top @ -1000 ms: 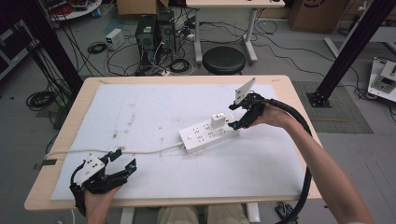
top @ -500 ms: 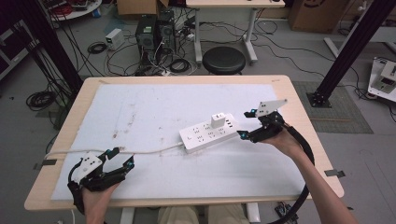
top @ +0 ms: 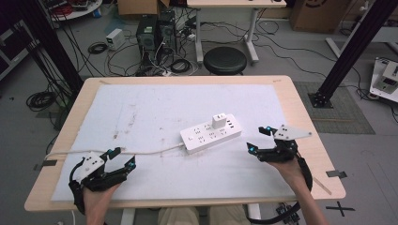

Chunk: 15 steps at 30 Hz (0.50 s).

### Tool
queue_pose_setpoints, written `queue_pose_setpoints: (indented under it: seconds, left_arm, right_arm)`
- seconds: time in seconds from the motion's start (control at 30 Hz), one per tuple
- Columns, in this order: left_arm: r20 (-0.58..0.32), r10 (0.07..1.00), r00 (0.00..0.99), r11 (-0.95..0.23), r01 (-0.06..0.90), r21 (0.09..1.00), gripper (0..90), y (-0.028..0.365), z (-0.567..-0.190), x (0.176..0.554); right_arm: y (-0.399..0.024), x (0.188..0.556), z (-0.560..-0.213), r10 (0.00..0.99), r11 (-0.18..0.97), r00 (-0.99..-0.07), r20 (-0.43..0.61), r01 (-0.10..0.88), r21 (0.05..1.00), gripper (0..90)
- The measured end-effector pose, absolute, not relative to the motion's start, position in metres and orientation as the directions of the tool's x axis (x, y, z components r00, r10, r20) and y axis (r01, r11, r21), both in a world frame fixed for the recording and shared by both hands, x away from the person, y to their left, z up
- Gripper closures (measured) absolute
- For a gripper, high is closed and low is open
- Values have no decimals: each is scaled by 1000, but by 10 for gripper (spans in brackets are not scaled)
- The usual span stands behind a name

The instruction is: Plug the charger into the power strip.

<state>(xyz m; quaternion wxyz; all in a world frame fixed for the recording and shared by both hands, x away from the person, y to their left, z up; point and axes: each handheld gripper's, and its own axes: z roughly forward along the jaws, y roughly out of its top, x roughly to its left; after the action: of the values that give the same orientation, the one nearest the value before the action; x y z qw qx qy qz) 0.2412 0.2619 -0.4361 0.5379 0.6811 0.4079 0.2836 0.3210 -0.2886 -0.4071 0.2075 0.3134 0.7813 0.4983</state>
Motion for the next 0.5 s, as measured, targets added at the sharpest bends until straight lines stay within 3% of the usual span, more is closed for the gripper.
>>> queue_pose_setpoints:
  seconds: [0.5]
  left_arm:
    - [-49, 861, 506, -88, 244, 966, 307, 261, -435, 243]
  right_arm:
    - [-305, 289, -424, 793, 132, -603, 87, 310, 941, 221]
